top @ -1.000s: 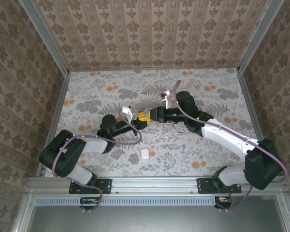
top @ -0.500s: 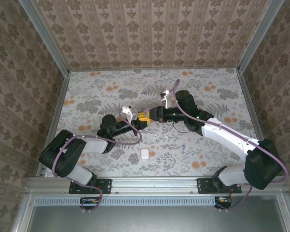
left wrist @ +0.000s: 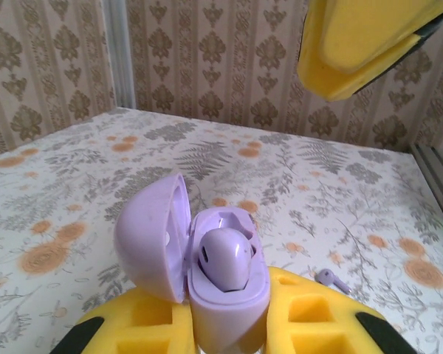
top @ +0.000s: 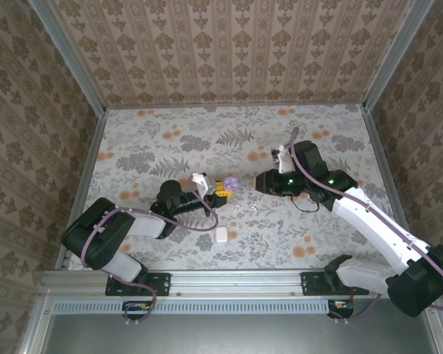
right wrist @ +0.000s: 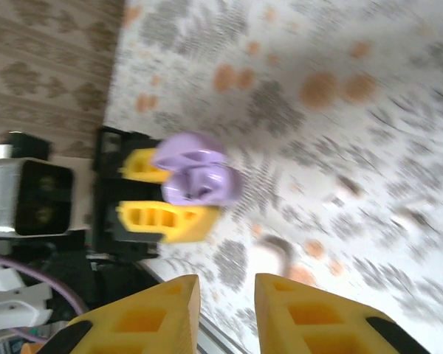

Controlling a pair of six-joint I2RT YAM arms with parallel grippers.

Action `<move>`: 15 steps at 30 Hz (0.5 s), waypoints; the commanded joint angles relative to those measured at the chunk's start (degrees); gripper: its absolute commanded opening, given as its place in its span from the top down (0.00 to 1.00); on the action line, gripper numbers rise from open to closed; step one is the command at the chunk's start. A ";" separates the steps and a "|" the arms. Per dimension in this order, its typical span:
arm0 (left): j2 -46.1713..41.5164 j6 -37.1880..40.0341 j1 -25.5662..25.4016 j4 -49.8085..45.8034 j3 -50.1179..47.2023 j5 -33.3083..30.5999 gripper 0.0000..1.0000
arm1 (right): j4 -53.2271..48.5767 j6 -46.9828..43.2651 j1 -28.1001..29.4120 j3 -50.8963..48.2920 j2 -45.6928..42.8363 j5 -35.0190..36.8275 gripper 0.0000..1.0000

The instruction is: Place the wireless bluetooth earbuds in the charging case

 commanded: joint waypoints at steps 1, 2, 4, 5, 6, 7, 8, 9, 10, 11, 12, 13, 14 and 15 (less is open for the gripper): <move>0.46 6.32 -1.75 -0.33 -1.67 1.78 0.91 | -17.14 -0.49 -1.78 -1.55 -1.47 4.91 0.71; 0.48 7.86 -2.56 -0.45 -2.20 2.01 0.91 | -19.54 -0.16 -2.11 -2.32 -1.43 5.93 0.70; 0.47 10.34 -3.98 -1.60 -2.84 1.96 0.91 | -23.17 0.35 -2.46 -3.63 -0.96 7.91 0.68; 0.44 11.50 -4.60 -2.25 -3.10 1.67 0.91 | -24.66 0.68 -2.72 -4.42 -0.61 8.97 0.67; 0.41 12.31 -5.14 -2.70 -3.23 1.28 0.91 | -25.42 0.79 -2.98 -5.03 -0.18 9.67 0.66; 0.42 13.27 -5.68 -3.18 -3.41 0.94 0.91 | -26.14 0.98 -3.38 -5.60 0.42 10.48 0.66; 0.23 14.14 -6.06 -3.90 -3.57 0.56 0.91 | -26.65 1.13 -3.72 -5.95 1.09 11.31 0.65; 0.07 14.95 -6.41 -4.51 -3.69 0.32 0.91 | -26.87 1.18 -3.85 -6.13 1.80 11.95 0.65; -0.28 15.90 -6.71 -5.35 -3.73 0.15 0.91 | -26.81 1.15 -4.11 -6.42 2.69 12.76 0.65; -0.58 16.85 -6.97 -6.15 -3.77 -0.11 0.91 | -26.48 1.06 -4.25 -6.48 3.91 13.29 0.65; -0.98 17.57 -7.21 -6.90 -3.86 -0.29 0.91 | -25.98 1.01 -4.39 -6.52 5.00 13.41 0.65; -1.34 18.33 -7.43 -7.85 -3.86 -0.51 0.91 | -25.20 0.90 -4.40 -6.75 6.37 13.39 0.64; -1.65 19.09 -7.58 -8.73 -3.86 -0.51 0.92 | -24.40 0.87 -4.41 -6.87 7.96 13.15 0.64; -1.90 19.65 -7.78 -9.40 -3.86 -0.47 0.91 | -23.74 0.65 -4.46 -6.88 9.36 12.73 0.64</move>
